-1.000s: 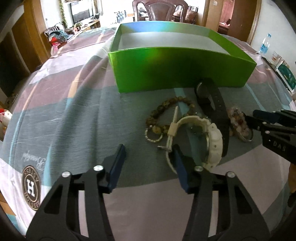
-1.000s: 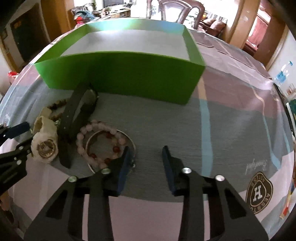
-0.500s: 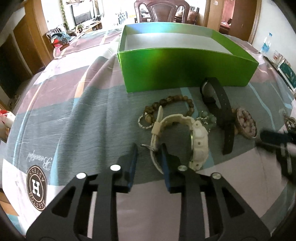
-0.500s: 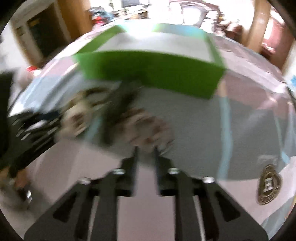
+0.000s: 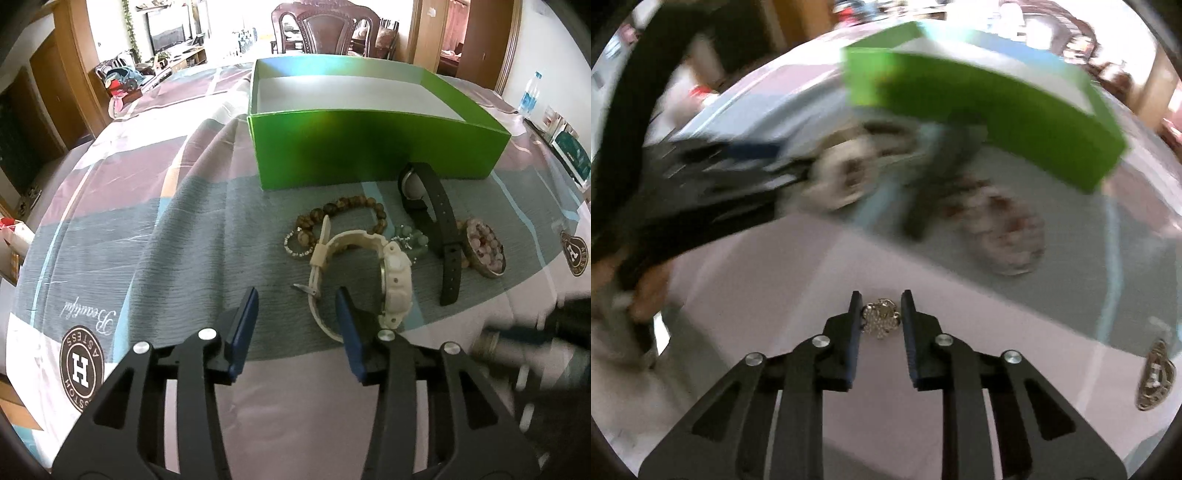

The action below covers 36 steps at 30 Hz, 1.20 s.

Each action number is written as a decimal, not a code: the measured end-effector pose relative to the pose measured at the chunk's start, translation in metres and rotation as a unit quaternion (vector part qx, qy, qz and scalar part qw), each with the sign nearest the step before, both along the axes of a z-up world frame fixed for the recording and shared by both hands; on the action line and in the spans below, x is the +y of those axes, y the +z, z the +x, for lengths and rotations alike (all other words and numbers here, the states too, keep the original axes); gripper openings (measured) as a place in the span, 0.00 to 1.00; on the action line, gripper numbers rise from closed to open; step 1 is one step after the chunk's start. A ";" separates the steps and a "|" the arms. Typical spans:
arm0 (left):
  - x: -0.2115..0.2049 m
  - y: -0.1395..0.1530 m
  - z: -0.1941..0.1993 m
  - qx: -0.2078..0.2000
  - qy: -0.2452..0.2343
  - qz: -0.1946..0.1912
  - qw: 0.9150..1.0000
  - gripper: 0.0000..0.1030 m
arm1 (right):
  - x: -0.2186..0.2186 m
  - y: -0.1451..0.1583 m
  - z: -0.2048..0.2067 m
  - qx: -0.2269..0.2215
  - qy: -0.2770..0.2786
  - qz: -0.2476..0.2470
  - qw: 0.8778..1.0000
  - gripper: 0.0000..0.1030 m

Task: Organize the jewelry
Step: 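Grasp the white watch with the left gripper while the right gripper grasps the black-strap watch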

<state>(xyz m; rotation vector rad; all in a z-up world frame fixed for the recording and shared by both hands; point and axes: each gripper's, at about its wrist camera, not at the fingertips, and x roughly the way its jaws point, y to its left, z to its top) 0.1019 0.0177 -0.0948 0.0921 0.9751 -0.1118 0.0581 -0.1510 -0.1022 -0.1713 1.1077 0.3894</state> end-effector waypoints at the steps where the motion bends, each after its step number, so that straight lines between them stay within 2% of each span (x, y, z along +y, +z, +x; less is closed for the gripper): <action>1: -0.001 0.001 0.000 -0.001 -0.002 -0.002 1.000 0.43 | -0.009 0.001 0.006 -0.005 -0.019 0.000 1.000 0.21; 5: -0.004 0.004 -0.002 -0.005 -0.012 -0.004 1.000 0.55 | -0.048 0.007 0.034 -0.033 -0.098 -0.003 0.995 0.21; 7: -0.007 0.003 -0.001 -0.006 -0.014 0.000 1.000 0.55 | -0.055 0.007 0.041 -0.045 -0.122 -0.009 0.991 0.21; 9: -0.007 0.003 0.001 -0.005 -0.013 0.001 1.000 0.56 | -0.062 0.004 0.049 -0.039 -0.133 -0.007 0.990 0.21; 15: -0.003 0.004 0.004 -0.004 -0.005 0.002 1.000 0.55 | -0.059 0.013 0.055 -0.034 -0.123 0.014 0.992 0.29; 18: -0.002 0.005 0.003 -0.005 -0.005 -0.001 1.000 0.57 | -0.038 0.020 0.048 -0.037 -0.105 0.034 0.993 0.59; 23: -0.006 0.000 0.001 0.001 -0.020 -0.005 1.000 0.59 | 0.006 0.023 0.076 -0.049 -0.071 0.007 0.996 0.60; 28: -0.004 0.002 -0.002 0.008 -0.033 -0.032 0.999 0.61 | 0.024 0.005 0.094 -0.039 -0.083 -0.021 0.996 0.60; 30: -0.007 0.005 -0.006 0.002 -0.047 -0.037 0.998 0.63 | 0.020 0.001 0.097 -0.039 -0.086 -0.015 0.995 0.53; 32: -0.009 0.006 -0.008 0.000 -0.057 -0.046 0.997 0.67 | 0.015 -0.002 0.097 -0.037 -0.087 -0.015 0.995 0.25; 33: -0.008 0.005 -0.009 0.000 -0.059 -0.048 0.997 0.68 | 0.013 -0.002 0.097 -0.037 -0.086 -0.006 0.996 0.19; 36: -0.009 0.006 -0.009 -0.001 -0.063 -0.057 0.996 0.72 | 0.009 0.001 0.096 -0.049 -0.087 -0.004 0.995 0.17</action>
